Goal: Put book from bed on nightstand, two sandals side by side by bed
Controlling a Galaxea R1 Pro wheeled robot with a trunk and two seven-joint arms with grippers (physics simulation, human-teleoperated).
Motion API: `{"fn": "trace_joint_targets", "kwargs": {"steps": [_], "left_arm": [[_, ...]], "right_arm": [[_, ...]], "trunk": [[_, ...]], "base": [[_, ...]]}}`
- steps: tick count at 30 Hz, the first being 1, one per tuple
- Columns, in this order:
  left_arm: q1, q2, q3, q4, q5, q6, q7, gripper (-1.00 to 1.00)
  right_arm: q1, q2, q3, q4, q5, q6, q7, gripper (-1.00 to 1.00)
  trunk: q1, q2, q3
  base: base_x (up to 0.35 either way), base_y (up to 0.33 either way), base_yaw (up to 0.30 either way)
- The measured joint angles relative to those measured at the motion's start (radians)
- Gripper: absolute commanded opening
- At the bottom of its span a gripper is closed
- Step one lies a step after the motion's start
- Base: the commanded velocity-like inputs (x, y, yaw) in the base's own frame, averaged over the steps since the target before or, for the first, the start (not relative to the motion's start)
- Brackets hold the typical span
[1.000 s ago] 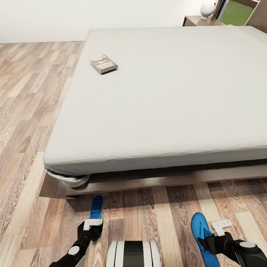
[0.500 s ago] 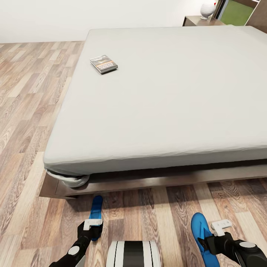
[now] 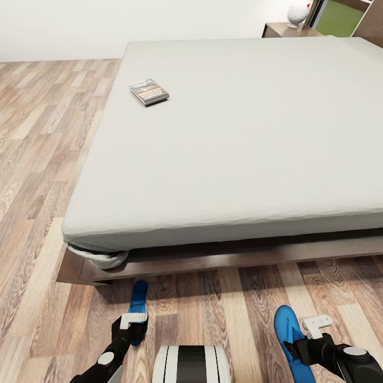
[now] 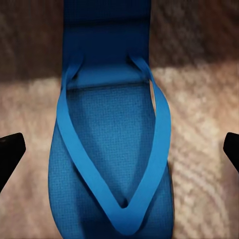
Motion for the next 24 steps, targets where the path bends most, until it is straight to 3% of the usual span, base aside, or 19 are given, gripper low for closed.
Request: {"fn": "trace_joint_targets", "kwargs": {"steps": [6, 10, 21, 24], "left_arm": [[0.0, 0.0, -0.002, -0.001, 0.0, 0.0, 0.0, 1.0], [0.0, 0.0, -0.003, -0.002, 0.0, 0.0, 0.0, 1.0], [0.0, 0.0, -0.004, -0.001, 0.0, 0.0, 0.0, 1.0], [0.0, 0.0, -0.004, 0.0, 0.0, 0.0, 0.0, 1.0]], "right_arm": [[0.0, 0.0, 0.0, 0.0, 0.0, 0.0, 0.0, -1.0], [0.0, 0.0, 0.0, 0.0, 0.0, 0.0, 0.001, -1.0], [0.0, 0.0, 0.0, 0.0, 0.0, 0.0, 0.0, -1.0], [0.0, 0.0, 0.0, 0.0, 0.0, 0.0, 0.0, -1.0]], "trunk": [[0.0, 0.0, 0.0], [-0.002, 0.001, 0.015], [-0.002, 0.001, 0.015], [-0.003, 0.002, 0.027]], "base": [[0.0, 0.0, 0.0], [0.0, 0.0, 0.0], [0.0, 0.0, 0.0], [0.0, 0.0, 0.0]]}}
